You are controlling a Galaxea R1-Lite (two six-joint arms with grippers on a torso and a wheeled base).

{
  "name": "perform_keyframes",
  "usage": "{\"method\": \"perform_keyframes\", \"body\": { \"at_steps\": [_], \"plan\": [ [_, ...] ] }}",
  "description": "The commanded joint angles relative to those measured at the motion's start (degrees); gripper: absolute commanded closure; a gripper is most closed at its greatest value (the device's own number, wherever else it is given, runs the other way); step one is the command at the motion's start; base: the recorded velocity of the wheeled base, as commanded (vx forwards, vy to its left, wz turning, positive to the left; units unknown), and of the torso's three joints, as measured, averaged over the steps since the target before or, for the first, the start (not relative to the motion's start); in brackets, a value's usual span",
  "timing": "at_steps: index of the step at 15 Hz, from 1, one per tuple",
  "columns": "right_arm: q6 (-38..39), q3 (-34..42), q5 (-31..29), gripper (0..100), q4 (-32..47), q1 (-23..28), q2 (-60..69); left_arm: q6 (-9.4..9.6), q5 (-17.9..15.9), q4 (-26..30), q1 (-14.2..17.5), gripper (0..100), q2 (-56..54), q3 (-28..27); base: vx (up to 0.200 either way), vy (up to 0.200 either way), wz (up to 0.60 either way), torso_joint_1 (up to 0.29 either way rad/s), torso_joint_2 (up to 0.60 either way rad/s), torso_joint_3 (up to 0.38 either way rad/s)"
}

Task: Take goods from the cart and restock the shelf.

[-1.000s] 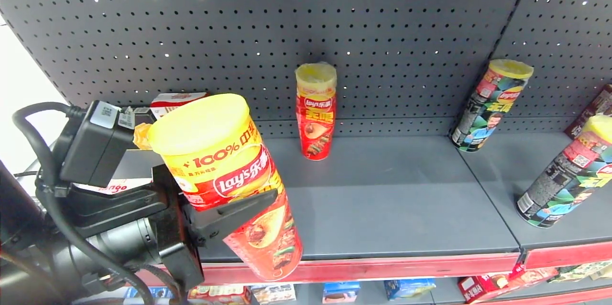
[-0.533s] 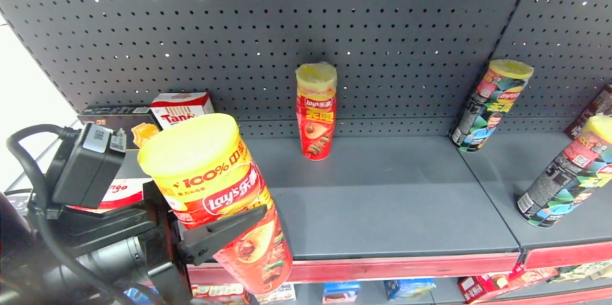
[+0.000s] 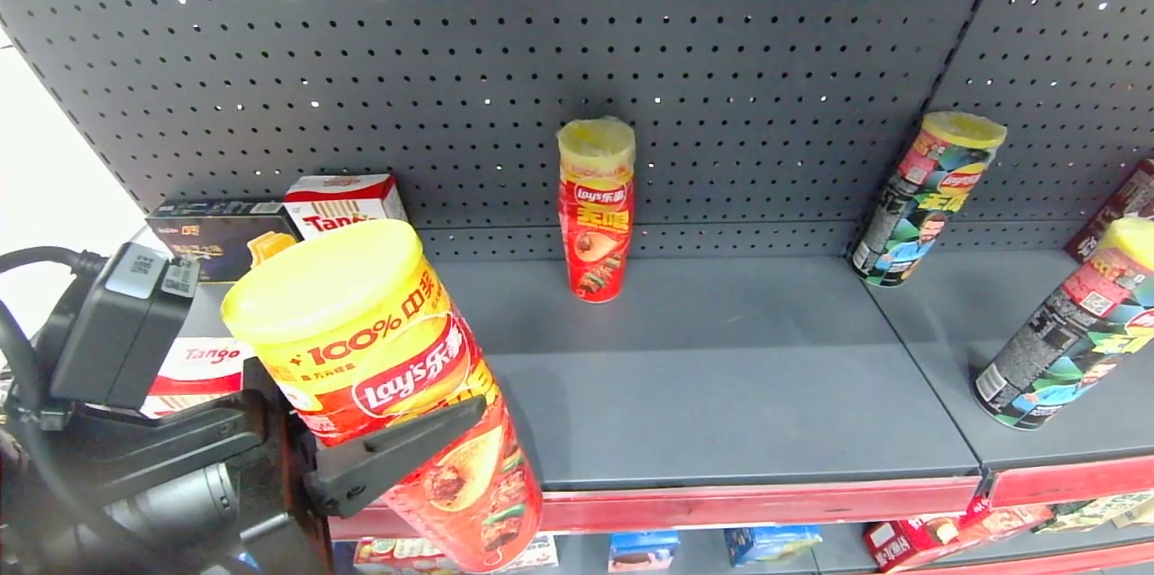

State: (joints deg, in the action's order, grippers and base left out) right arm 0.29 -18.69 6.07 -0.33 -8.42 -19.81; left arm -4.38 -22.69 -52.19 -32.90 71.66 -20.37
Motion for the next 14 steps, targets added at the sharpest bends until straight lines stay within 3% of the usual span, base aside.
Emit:
{"method": "perform_keyframes", "body": {
  "at_steps": [1,4,7,10,12,14],
  "plan": [
    [-2.84,-2.76,0.78,0,-2.83,-8.28,-13.50,-0.02,0.01,-0.02,0.03,100,-0.20,0.07,0.000,0.000,0.00,0.000,0.00,0.000],
    [-4.16,-3.81,0.17,0,-5.91,-14.08,-20.71,-0.02,-0.08,-0.02,-0.06,100,-0.20,0.07,0.000,0.000,0.00,0.000,0.00,0.000],
    [-4.07,-8.65,0.17,0,-5.47,-16.89,-27.48,-0.02,-0.16,-0.02,-0.06,100,-0.03,0.07,0.000,0.000,0.00,0.000,0.00,0.000],
    [-3.72,-14.10,0.26,0,-6.44,-23.04,-35.12,-0.11,-1.48,-0.02,0.03,100,-0.03,0.07,0.000,0.000,0.00,0.000,0.00,0.000],
    [-2.67,-17.96,-0.01,0,-6.88,-24.01,-40.66,-0.11,-1.83,-0.02,0.65,100,-0.03,0.07,0.000,0.000,0.00,0.000,0.00,0.000],
    [-2.40,-20.51,2.10,0,-13.91,-23.74,-47.25,-0.11,-1.92,-0.02,1.61,100,-0.03,0.07,0.000,0.000,0.00,0.000,0.00,0.000]
  ]
}}
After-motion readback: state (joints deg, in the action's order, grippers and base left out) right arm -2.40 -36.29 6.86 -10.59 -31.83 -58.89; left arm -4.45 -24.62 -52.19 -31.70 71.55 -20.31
